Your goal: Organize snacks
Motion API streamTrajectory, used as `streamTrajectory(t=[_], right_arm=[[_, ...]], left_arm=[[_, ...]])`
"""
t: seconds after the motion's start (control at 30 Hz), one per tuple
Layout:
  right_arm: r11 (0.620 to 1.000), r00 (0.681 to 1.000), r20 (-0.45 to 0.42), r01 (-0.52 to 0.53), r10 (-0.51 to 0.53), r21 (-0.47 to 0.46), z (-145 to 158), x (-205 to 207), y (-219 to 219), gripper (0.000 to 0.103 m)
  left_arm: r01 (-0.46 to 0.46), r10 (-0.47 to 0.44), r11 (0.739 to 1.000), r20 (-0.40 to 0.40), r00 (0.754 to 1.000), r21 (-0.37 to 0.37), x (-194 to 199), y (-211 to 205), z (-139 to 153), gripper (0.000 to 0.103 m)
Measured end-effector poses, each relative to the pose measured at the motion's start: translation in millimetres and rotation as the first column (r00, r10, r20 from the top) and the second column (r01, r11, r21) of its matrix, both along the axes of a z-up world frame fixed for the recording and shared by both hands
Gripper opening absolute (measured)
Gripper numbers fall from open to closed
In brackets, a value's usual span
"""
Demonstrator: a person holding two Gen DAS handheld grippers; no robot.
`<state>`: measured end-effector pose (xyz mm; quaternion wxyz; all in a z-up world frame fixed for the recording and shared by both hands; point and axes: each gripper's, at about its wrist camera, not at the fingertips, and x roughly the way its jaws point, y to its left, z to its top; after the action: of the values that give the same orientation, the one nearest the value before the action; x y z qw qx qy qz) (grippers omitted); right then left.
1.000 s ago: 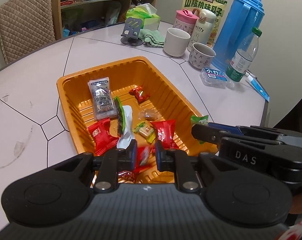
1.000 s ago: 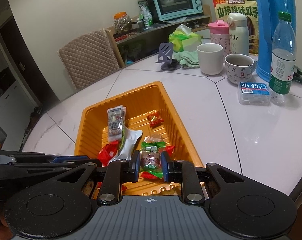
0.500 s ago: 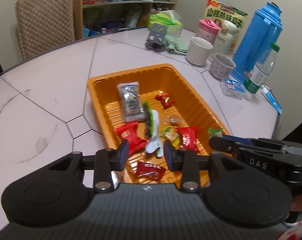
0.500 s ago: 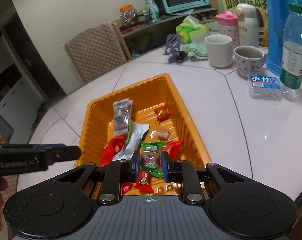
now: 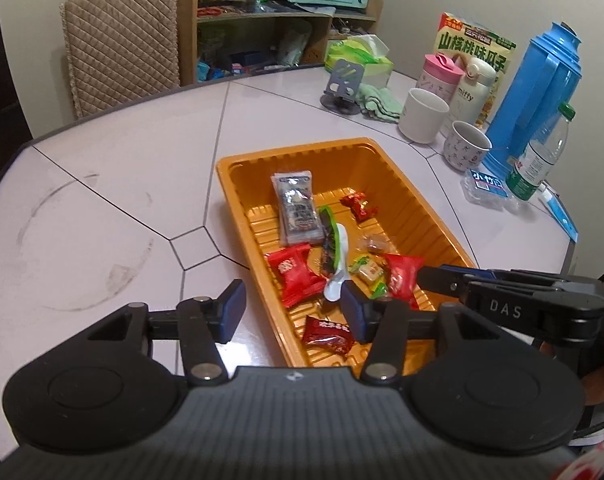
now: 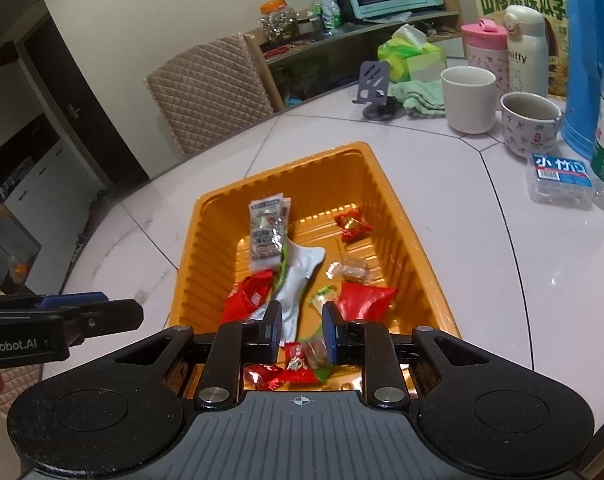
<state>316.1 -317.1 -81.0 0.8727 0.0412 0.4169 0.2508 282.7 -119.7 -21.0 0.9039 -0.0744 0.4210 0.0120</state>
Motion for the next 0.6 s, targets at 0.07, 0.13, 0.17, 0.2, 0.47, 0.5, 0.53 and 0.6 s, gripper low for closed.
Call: streamTrajectory(t=[0.07, 0.13, 0.17, 0.2, 0.47, 0.5, 0.53, 0.6], right_arm=[[1.0, 1.0, 0.007, -0.006, 0.006, -0.005, 2, -1, 3, 0.024], [1.0, 1.0, 0.01, -0.009, 0.009, -0.005, 4, -3, 6, 0.028], [1.0, 1.0, 0.009, -0.008, 0.008, -0.005, 5, -4, 7, 0.031], [1.0, 1.0, 0.011, -0.006, 0.006, -0.004, 6, -6, 8, 0.041], [1.0, 1.0, 0.022, 0.02, -0.019, -0.016, 16, -42, 15, 0.073], [1.0, 1.0, 0.015, 0.023, -0.022, -0.019, 16, -49, 16, 0.075], [0.999, 1.0, 0.008, 0.027, -0.027, -0.023, 17, -55, 17, 0.076], [0.999, 0.999, -0.006, 0.038, -0.038, -0.036, 17, -70, 20, 0.078]], left_arm=[[-0.011, 0.011, 1.0, 0.008, 1.0, 0.003, -3, 3, 3, 0.052], [-0.022, 0.022, 1.0, 0.011, 1.0, 0.006, -7, 7, 5, 0.054], [-0.025, 0.025, 1.0, 0.014, 1.0, 0.006, -9, 8, 7, 0.055], [-0.025, 0.025, 1.0, 0.017, 1.0, 0.007, -12, 10, 8, 0.056], [-0.014, 0.014, 1.0, 0.008, 1.0, -0.003, -45, 26, 15, 0.067], [-0.013, 0.013, 1.0, 0.004, 1.0, -0.004, -50, 29, 15, 0.067], [-0.013, 0.013, 1.0, 0.0, 1.0, -0.003, -57, 31, 15, 0.068], [-0.013, 0.013, 1.0, -0.007, 1.0, 0.003, -70, 37, 15, 0.07]])
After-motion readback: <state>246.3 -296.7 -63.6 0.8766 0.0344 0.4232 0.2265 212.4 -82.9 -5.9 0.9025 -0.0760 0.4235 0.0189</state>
